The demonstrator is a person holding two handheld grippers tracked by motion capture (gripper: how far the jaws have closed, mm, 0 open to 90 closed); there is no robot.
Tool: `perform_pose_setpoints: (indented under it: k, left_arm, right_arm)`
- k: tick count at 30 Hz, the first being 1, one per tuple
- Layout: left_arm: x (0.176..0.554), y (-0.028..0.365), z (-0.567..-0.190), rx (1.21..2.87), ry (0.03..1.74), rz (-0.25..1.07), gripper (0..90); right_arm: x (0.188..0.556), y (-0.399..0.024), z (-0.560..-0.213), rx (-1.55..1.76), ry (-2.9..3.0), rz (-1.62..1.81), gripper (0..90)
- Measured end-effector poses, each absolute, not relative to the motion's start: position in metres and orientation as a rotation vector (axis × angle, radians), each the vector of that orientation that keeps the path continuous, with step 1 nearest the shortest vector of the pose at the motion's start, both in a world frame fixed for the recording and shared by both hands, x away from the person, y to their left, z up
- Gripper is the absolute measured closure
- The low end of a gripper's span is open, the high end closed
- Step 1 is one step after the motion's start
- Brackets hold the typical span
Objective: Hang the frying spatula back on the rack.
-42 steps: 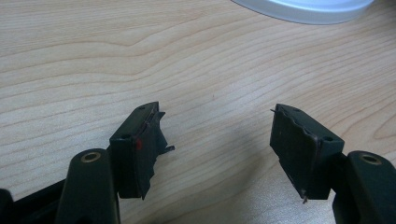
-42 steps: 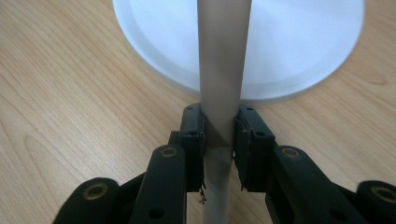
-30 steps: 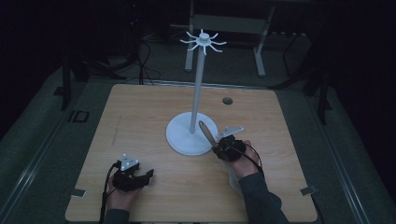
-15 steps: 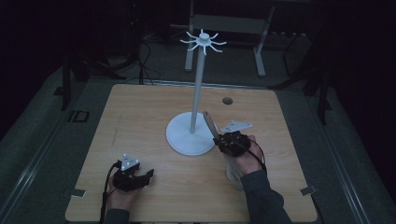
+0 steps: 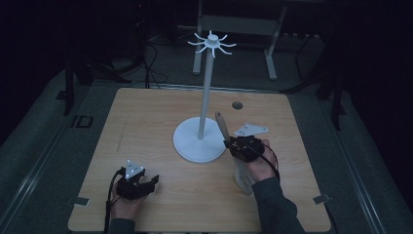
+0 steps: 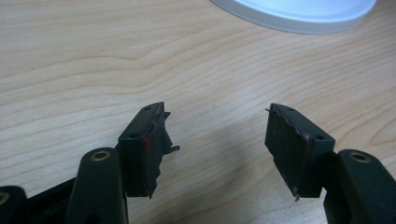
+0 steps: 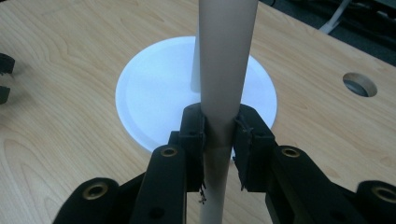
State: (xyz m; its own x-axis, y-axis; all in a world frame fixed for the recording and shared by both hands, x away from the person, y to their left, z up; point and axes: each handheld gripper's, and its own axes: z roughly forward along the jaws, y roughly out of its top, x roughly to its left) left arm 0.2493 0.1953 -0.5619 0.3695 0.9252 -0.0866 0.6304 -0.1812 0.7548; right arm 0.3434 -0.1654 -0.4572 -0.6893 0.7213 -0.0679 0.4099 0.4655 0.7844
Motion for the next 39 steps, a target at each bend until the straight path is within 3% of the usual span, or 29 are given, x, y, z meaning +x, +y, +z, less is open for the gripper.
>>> perform_pose_setpoints:
  k: [39]
  left_arm:
    - [0.248,0.199,-0.56,1.876,1.379,0.576,38.4]
  right_arm:
    - [0.343,-0.163,-0.424,0.883,2.158,1.321,74.9]
